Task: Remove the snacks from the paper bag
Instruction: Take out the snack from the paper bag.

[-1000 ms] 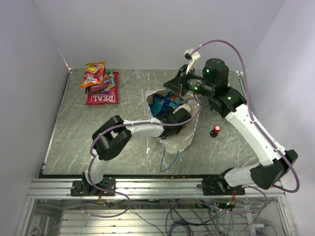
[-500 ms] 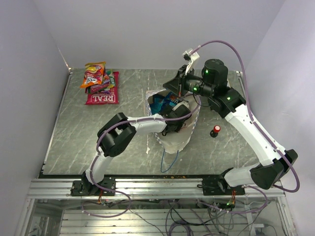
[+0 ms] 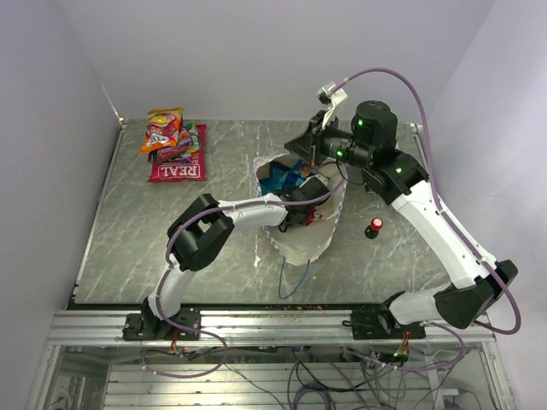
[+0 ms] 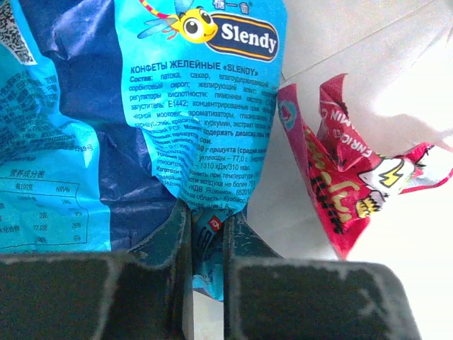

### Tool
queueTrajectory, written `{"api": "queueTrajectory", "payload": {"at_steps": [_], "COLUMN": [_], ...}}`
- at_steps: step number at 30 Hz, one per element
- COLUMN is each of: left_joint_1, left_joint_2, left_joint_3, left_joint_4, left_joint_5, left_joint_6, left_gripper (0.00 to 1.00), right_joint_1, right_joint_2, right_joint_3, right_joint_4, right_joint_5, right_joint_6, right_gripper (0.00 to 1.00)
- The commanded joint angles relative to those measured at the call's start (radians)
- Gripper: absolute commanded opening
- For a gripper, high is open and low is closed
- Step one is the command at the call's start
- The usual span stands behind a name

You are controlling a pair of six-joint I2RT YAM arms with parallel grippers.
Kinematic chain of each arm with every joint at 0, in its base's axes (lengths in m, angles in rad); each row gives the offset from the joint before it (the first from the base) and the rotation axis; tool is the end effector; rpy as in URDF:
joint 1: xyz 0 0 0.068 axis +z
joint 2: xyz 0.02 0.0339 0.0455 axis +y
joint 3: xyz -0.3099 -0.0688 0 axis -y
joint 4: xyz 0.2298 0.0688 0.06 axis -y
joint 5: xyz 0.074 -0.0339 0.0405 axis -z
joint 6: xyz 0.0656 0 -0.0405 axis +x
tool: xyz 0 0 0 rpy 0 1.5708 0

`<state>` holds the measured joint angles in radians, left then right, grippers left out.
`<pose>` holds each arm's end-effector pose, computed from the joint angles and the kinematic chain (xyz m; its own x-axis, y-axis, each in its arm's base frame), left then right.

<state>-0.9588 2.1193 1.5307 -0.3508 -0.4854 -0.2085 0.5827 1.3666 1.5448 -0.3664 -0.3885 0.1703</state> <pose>0.3031 -0.3785 0.1937 -0.5708 0.4945 -0.6554 0.4575 0.8544 0.2463 0.2410 0.1886 0.4915 -0.2929 -0.0052 -0.9561 -0.7816 0.5772 0.2363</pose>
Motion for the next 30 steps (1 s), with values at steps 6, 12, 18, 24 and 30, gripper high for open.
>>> {"api": "queueTrajectory", "payload": {"at_steps": [6, 12, 18, 24, 30], "left_joint_1": [0.004, 0.002, 0.001, 0.0, -0.001], "left_joint_2": [-0.152, -0.304, -0.42, -0.517, -0.593], "left_joint_3": [-0.024, -0.112, -0.139, -0.141, -0.133], "left_joint_4": [-0.097, -0.085, -0.103, -0.131, -0.163], "left_joint_5": [0.144, 0.218, 0.307, 0.356, 0.421], "left_joint_6": [-0.026, -0.027, -0.029, -0.06, -0.023], "left_gripper": [0.07, 0.07, 0.07, 0.07, 0.07], "right_joint_1": [0.011, 0.011, 0.011, 0.011, 0.011], "right_joint_2": [-0.009, 0.008, 0.009, 0.025, 0.031], "right_joint_3": [0.028, 0.044, 0.04, 0.04, 0.028], "right_joint_4": [0.014, 0.011, 0.001, -0.003, 0.013], "right_joint_5": [0.006, 0.02, 0.057, 0.072, 0.097], "right_joint_6": [-0.023, -0.021, -0.02, -0.013, 0.006], "right_gripper": [0.0, 0.0, 0.0, 0.0, 0.0]}}
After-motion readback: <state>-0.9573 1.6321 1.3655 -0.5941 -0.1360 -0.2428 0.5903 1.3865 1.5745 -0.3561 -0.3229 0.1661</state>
